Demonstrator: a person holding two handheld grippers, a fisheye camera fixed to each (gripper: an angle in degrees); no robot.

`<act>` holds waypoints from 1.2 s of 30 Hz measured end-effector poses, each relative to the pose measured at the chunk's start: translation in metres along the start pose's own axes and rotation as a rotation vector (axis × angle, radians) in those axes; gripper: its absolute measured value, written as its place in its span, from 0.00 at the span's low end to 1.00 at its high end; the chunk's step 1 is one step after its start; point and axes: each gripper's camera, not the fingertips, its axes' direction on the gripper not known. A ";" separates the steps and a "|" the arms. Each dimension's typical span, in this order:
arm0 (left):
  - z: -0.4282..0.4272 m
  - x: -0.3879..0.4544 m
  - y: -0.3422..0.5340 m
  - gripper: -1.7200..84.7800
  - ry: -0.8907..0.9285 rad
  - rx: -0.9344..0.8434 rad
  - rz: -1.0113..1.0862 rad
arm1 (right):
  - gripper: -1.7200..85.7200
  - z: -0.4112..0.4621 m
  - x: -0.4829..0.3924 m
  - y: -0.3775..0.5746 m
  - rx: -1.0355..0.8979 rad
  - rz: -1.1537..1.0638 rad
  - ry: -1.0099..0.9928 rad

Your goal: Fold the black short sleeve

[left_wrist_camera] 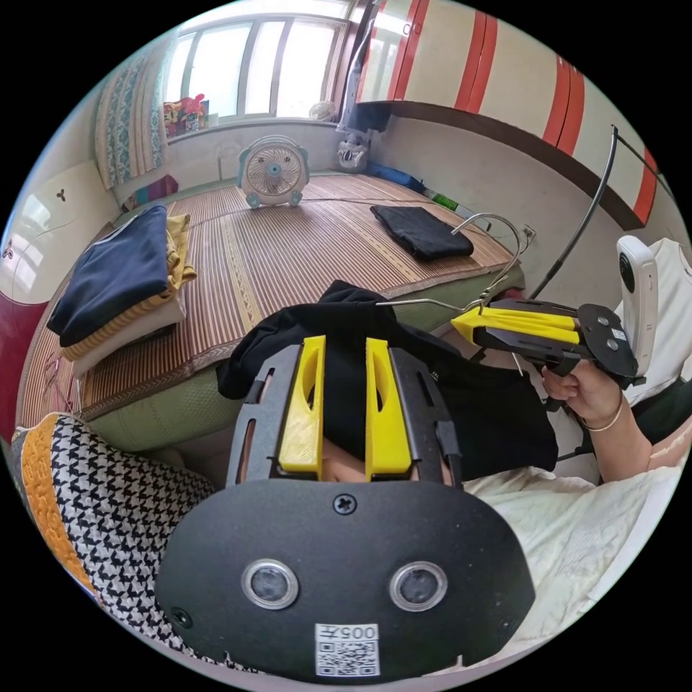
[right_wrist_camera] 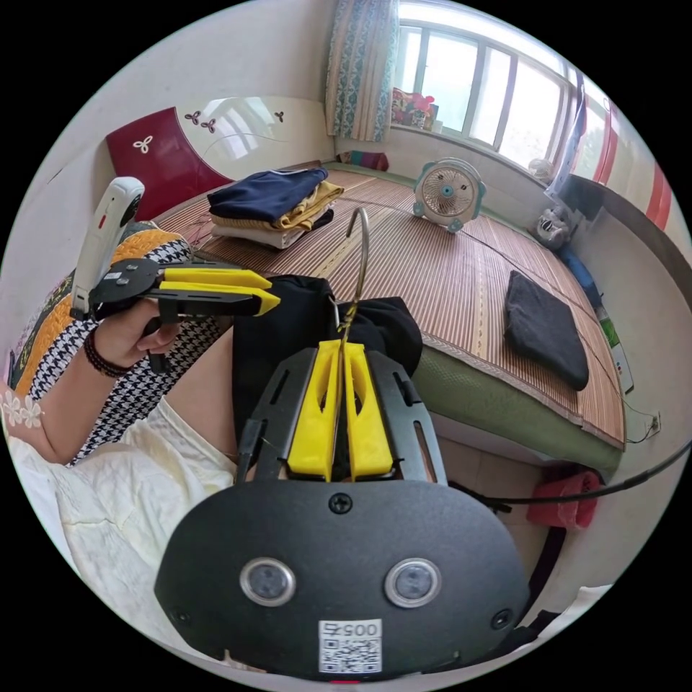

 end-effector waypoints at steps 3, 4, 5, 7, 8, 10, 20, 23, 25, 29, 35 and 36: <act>0.003 0.002 0.000 0.13 0.000 -0.009 -0.002 | 0.00 -0.001 0.001 0.004 0.006 0.003 -0.011; 0.004 0.002 0.000 0.13 0.002 -0.010 -0.007 | 0.00 -0.002 0.002 0.006 0.009 0.003 -0.013; 0.005 0.003 0.000 0.13 0.004 -0.010 -0.011 | 0.00 -0.002 0.002 0.007 0.010 0.004 -0.015; 0.007 0.003 0.003 0.13 0.012 -0.008 -0.031 | 0.00 -0.002 0.005 0.010 0.011 0.008 -0.019; 0.007 0.003 0.003 0.13 0.014 -0.008 -0.036 | 0.00 -0.003 0.007 0.011 0.010 0.012 -0.020; 0.008 0.003 0.005 0.14 0.027 -0.007 -0.048 | 0.00 -0.003 0.011 0.014 0.010 0.018 -0.022; 0.015 0.009 0.000 0.15 0.043 0.012 -0.014 | 0.00 -0.005 0.031 0.025 0.013 0.039 -0.065; 0.022 0.012 -0.007 0.15 0.026 0.008 -0.002 | 0.00 -0.008 0.029 0.028 0.017 0.015 -0.081; 0.025 0.014 -0.012 0.14 0.030 0.012 -0.012 | 0.00 -0.010 0.027 0.030 0.020 -0.005 -0.091; 0.029 0.017 -0.015 0.13 0.052 0.014 -0.026 | 0.00 -0.013 0.027 0.037 0.026 -0.027 -0.113; 0.035 0.020 -0.011 0.09 0.003 0.014 -0.038 | 0.00 -0.015 0.037 0.045 0.021 -0.050 -0.151; 0.034 0.019 -0.010 0.08 0.006 0.022 -0.044 | 0.00 -0.016 0.039 0.046 0.020 -0.050 -0.155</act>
